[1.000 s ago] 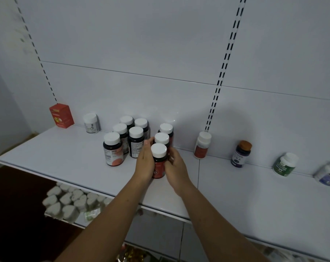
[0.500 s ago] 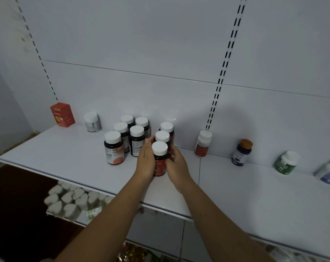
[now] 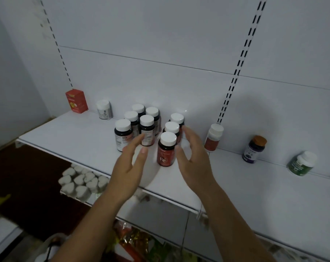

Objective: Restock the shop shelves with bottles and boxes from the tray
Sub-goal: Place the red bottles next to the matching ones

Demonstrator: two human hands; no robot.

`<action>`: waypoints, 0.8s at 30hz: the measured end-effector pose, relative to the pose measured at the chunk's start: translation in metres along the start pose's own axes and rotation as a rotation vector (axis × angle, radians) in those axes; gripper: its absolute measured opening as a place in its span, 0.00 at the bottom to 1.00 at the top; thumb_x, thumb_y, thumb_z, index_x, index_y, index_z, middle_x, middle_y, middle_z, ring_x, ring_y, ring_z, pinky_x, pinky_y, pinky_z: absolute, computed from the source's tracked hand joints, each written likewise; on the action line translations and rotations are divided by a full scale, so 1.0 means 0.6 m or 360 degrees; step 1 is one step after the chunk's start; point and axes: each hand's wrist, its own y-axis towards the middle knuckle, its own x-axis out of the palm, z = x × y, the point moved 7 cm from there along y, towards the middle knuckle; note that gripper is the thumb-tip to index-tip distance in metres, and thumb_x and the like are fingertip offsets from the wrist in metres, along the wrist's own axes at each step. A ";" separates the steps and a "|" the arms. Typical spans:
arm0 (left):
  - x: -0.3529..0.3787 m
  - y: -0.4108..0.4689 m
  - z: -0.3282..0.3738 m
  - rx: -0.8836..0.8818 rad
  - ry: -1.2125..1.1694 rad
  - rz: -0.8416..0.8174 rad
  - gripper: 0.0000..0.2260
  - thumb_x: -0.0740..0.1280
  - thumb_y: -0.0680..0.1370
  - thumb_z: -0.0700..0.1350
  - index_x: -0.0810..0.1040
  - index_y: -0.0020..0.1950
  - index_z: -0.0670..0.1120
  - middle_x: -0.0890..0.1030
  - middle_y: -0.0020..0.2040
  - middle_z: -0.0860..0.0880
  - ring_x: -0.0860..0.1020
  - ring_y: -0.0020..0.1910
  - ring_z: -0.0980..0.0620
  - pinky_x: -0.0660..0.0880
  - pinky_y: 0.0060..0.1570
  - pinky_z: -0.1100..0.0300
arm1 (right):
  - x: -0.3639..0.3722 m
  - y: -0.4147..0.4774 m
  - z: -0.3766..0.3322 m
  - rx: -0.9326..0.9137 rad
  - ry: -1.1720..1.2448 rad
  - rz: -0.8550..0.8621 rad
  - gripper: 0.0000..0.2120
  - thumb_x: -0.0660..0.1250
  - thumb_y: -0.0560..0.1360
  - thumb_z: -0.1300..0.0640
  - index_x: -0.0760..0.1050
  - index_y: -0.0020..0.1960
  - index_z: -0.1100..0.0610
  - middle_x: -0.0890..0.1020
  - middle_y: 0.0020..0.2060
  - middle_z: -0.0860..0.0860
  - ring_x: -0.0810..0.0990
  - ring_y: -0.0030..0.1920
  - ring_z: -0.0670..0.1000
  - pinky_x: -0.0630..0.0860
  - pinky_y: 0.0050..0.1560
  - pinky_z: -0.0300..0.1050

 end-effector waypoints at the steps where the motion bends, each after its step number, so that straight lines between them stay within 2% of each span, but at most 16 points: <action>1: -0.020 -0.002 0.008 0.0041 0.0101 -0.0015 0.24 0.59 0.83 0.65 0.68 0.79 0.61 0.71 0.75 0.65 0.68 0.72 0.71 0.64 0.66 0.71 | 0.001 0.001 -0.024 -0.0101 -0.0050 -0.0035 0.25 0.67 0.82 0.59 0.67 0.77 0.50 0.73 0.69 0.41 0.68 0.68 0.30 0.62 0.67 0.24; 3: -0.063 -0.007 0.022 0.0092 0.0335 -0.0012 0.26 0.63 0.83 0.63 0.66 0.80 0.61 0.70 0.77 0.65 0.66 0.73 0.70 0.63 0.69 0.68 | 0.021 0.000 -0.066 -0.0259 -0.0138 -0.0194 0.26 0.69 0.81 0.54 0.67 0.77 0.51 0.74 0.71 0.47 0.72 0.70 0.41 0.69 0.71 0.38; 4: -0.084 -0.010 0.029 0.0102 0.0454 -0.0001 0.27 0.64 0.83 0.62 0.64 0.81 0.60 0.68 0.78 0.64 0.66 0.74 0.69 0.62 0.70 0.66 | 0.036 -0.004 -0.084 -0.0316 -0.0193 -0.0305 0.28 0.69 0.81 0.51 0.65 0.78 0.49 0.73 0.72 0.47 0.71 0.72 0.44 0.70 0.73 0.45; 5: -0.106 -0.016 0.032 0.0105 0.0570 0.0014 0.28 0.64 0.82 0.62 0.63 0.82 0.60 0.67 0.78 0.63 0.65 0.75 0.67 0.62 0.72 0.64 | 0.053 -0.008 -0.101 -0.0355 -0.0257 -0.0416 0.29 0.69 0.81 0.49 0.64 0.79 0.48 0.71 0.75 0.45 0.69 0.75 0.46 0.68 0.75 0.48; 8: -0.174 -0.049 0.027 0.0031 0.0892 0.0091 0.32 0.64 0.81 0.64 0.61 0.83 0.58 0.66 0.80 0.58 0.64 0.78 0.59 0.64 0.75 0.55 | 0.106 -0.029 -0.147 -0.0467 -0.0382 -0.0705 0.31 0.66 0.82 0.43 0.60 0.81 0.44 0.65 0.79 0.43 0.62 0.78 0.45 0.62 0.78 0.47; 11: -0.245 -0.107 0.002 -0.0114 0.1162 0.0172 0.33 0.63 0.81 0.66 0.61 0.83 0.56 0.68 0.81 0.54 0.66 0.79 0.52 0.68 0.75 0.48 | 0.181 -0.061 -0.180 -0.0659 -0.0470 -0.0974 0.31 0.64 0.82 0.41 0.58 0.82 0.45 0.63 0.80 0.45 0.60 0.80 0.48 0.59 0.80 0.54; 14: -0.315 -0.188 -0.028 -0.0317 0.1348 0.0274 0.33 0.63 0.81 0.66 0.62 0.83 0.53 0.70 0.79 0.51 0.69 0.77 0.50 0.69 0.73 0.49 | 0.265 -0.108 -0.197 -0.0782 -0.0466 -0.1218 0.31 0.63 0.82 0.41 0.58 0.82 0.45 0.63 0.80 0.46 0.59 0.80 0.49 0.58 0.80 0.54; 17: -0.380 -0.284 -0.061 -0.0548 0.1473 0.0387 0.33 0.62 0.81 0.68 0.63 0.82 0.54 0.71 0.79 0.52 0.70 0.76 0.50 0.70 0.72 0.50 | 0.349 -0.167 -0.201 -0.0895 -0.0440 -0.1436 0.32 0.63 0.82 0.40 0.58 0.82 0.45 0.64 0.79 0.46 0.62 0.79 0.50 0.61 0.79 0.55; 24: -0.495 -0.462 -0.157 -0.1023 0.1475 0.0536 0.31 0.63 0.82 0.66 0.64 0.81 0.55 0.71 0.78 0.51 0.71 0.75 0.47 0.72 0.70 0.46 | 0.546 -0.296 -0.179 -0.0946 -0.0500 -0.1875 0.32 0.63 0.83 0.40 0.58 0.83 0.47 0.64 0.80 0.49 0.63 0.79 0.53 0.65 0.77 0.59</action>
